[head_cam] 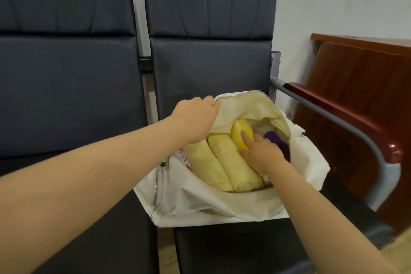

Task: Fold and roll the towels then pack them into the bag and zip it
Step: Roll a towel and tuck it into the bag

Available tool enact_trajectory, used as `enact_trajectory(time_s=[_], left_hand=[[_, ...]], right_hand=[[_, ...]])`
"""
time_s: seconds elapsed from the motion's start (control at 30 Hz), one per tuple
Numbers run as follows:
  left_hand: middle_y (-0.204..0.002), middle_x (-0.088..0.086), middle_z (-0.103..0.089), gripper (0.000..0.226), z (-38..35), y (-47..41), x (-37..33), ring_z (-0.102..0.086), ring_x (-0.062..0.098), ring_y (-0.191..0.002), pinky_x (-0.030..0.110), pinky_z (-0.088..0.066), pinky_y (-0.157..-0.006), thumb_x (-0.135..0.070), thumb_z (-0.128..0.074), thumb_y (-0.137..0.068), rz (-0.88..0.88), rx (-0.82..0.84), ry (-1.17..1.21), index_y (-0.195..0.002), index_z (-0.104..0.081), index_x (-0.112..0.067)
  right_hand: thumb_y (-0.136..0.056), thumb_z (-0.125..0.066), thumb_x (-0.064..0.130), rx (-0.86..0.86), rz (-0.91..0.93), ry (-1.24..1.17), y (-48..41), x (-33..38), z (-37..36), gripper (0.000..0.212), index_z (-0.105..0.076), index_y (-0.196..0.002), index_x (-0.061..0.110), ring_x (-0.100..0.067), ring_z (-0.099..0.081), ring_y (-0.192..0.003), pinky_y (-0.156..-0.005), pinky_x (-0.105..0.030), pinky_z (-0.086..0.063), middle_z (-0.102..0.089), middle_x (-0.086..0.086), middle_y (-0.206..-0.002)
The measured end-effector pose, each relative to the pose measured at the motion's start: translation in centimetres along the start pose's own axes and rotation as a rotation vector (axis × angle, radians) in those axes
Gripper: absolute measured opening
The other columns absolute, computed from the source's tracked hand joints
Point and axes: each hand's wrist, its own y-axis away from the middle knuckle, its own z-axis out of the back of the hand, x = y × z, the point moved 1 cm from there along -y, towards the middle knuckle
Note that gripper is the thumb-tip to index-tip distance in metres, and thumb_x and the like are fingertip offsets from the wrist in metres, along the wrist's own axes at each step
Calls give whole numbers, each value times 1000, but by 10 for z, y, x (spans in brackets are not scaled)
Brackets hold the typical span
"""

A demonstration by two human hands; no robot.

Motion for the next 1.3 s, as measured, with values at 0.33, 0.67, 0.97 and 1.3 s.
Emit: enact_trajectory(time_s=[0.33,0.67,0.97,1.3], left_hand=[[-116,5,-44,63,-1,-2,-1,-40,20,-78,28,-22,-46,-3,-49,-87,38,-16,15,-144,-23,-11],[-111,0,-46,69,-1,3,7,-48,18,-79,27,-28,-44,-1,-50,-85,-17,-103,16,-146,-21,-15],[-111,-1,-46,67,-3,4,5,-46,16,-79,25,-24,-44,-1,-49,-85,-23,-130,29,-144,-22,-17],[-73,-7,-43,24,-8,12,2,-49,16,-65,29,-30,-54,-35,-37,-97,-35,-156,-11,-114,-42,-18]], right_hand=[[-104,-12,40,-52,58,110,-8,9,-20,57,6,-154,21,-22,10,-149,-120,-48,1,12,-1,-162],[-89,-54,37,60,-207,-217,-21,-18,-1,79,-2,-148,44,-44,-30,-135,-105,-56,-36,-5,-18,-157],[-97,-39,43,-42,-170,381,-30,-72,10,68,1,-152,33,-38,-21,-143,-115,-51,-25,-11,-15,-159],[-101,-23,46,9,-141,167,-28,-64,4,62,0,-155,26,-33,-10,-148,-119,-52,-10,-2,-5,-163]])
